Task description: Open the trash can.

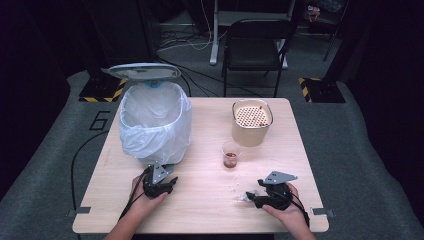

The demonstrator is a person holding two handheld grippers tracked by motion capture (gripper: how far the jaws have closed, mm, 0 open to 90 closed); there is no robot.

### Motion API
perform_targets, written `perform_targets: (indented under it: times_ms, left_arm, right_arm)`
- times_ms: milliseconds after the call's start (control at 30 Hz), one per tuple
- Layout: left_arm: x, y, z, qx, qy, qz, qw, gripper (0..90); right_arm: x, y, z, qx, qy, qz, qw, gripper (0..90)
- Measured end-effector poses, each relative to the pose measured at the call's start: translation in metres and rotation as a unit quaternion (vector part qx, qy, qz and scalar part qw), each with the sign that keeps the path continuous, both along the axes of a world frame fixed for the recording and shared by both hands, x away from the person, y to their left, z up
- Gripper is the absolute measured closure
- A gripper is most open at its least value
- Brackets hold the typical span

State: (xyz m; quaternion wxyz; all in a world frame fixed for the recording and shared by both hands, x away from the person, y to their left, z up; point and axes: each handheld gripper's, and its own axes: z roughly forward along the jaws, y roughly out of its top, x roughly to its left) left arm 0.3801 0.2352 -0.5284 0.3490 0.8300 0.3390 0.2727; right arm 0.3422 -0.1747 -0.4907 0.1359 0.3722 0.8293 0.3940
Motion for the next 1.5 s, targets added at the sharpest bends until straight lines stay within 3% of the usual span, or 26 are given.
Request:
perform_targets:
  times_ms: [267,367,533,833,1200,1500]
  left_arm:
    - [0.000,0.000,0.000,0.000,-0.001,0.001,1.0000,37.7]
    - [0.000,0.000,0.000,0.000,-0.001,0.001,1.0000,37.7]
    - [0.000,0.000,0.000,0.000,-0.001,0.001,1.0000,37.7]
    - [0.000,0.000,0.000,0.000,-0.001,0.001,1.0000,37.7]
    - [0.000,0.000,0.000,-0.002,0.001,-0.002,1.0000,37.8]
    - [0.000,0.000,0.000,-0.002,0.002,-0.002,1.0000,37.8]
  right_arm:
    - [0.006,-0.001,-0.013,-0.014,0.025,0.014,0.9995,42.5]
    - [0.008,0.000,-0.017,-0.030,0.026,0.029,0.9988,46.1]
    - [0.008,0.003,-0.018,-0.034,0.027,0.035,0.9984,56.7]
    - [0.009,0.005,-0.016,-0.029,0.030,0.043,0.9982,60.5]
    - [0.015,0.010,-0.006,-0.013,0.036,0.044,0.9983,61.1]
    - [0.026,0.017,0.017,-0.011,0.019,0.048,0.9986,61.2]
